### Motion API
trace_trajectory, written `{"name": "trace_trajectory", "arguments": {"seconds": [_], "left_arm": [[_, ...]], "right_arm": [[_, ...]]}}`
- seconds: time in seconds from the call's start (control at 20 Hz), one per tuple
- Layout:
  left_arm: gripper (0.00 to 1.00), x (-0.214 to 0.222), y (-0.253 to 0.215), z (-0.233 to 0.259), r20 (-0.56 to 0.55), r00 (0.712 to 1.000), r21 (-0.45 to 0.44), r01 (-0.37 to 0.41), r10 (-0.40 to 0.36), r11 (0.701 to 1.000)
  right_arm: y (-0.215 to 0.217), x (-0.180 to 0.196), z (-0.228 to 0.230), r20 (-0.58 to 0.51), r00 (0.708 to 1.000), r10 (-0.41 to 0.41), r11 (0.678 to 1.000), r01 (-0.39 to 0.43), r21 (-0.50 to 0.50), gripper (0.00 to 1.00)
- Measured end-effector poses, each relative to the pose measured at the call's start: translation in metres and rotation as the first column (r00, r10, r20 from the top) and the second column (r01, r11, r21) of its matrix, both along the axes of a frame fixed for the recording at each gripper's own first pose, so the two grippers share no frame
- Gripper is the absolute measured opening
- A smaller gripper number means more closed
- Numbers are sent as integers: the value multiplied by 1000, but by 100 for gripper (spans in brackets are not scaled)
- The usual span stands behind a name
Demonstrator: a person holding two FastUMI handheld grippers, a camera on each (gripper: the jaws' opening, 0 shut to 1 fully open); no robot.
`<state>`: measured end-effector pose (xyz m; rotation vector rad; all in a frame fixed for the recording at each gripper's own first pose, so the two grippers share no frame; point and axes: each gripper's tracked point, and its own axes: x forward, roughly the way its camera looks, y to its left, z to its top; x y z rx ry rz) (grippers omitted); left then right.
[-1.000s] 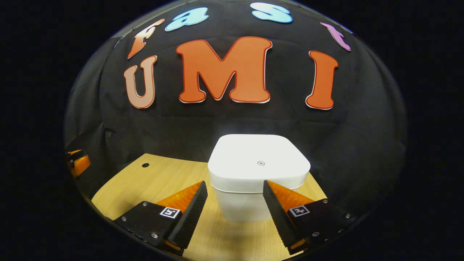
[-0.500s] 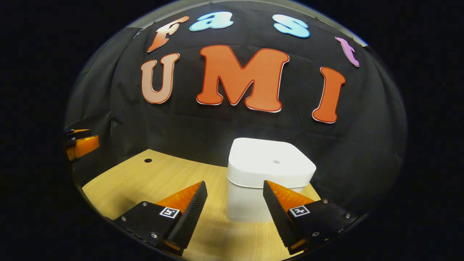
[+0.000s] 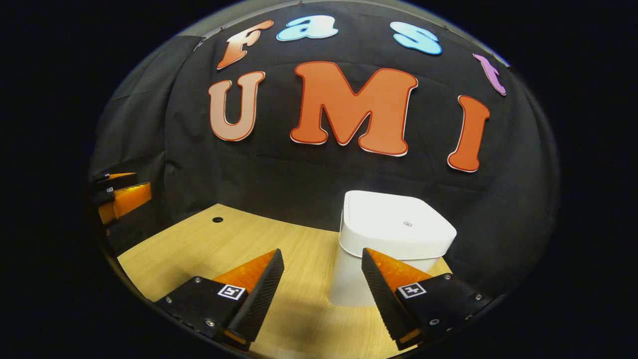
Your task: Press the lid of the desktop garbage bin to open it, pick up the crumpled paper on the desktop and throw it into the bin, then pick up the pop can on the desktop and drop it into the bin, and finally close the garbage bin lid.
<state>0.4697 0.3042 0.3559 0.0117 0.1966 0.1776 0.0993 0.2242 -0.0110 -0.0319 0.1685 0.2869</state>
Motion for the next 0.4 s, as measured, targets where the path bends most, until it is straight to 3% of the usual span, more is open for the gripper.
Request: {"name": "trace_trajectory", "arguments": {"seconds": [0.4], "left_arm": [[99, -8, 12, -19, -6, 1000, -10, 12, -12, 1000]], "right_arm": [[30, -15, 4, 16, 999, 31, 999, -31, -15, 95]]}}
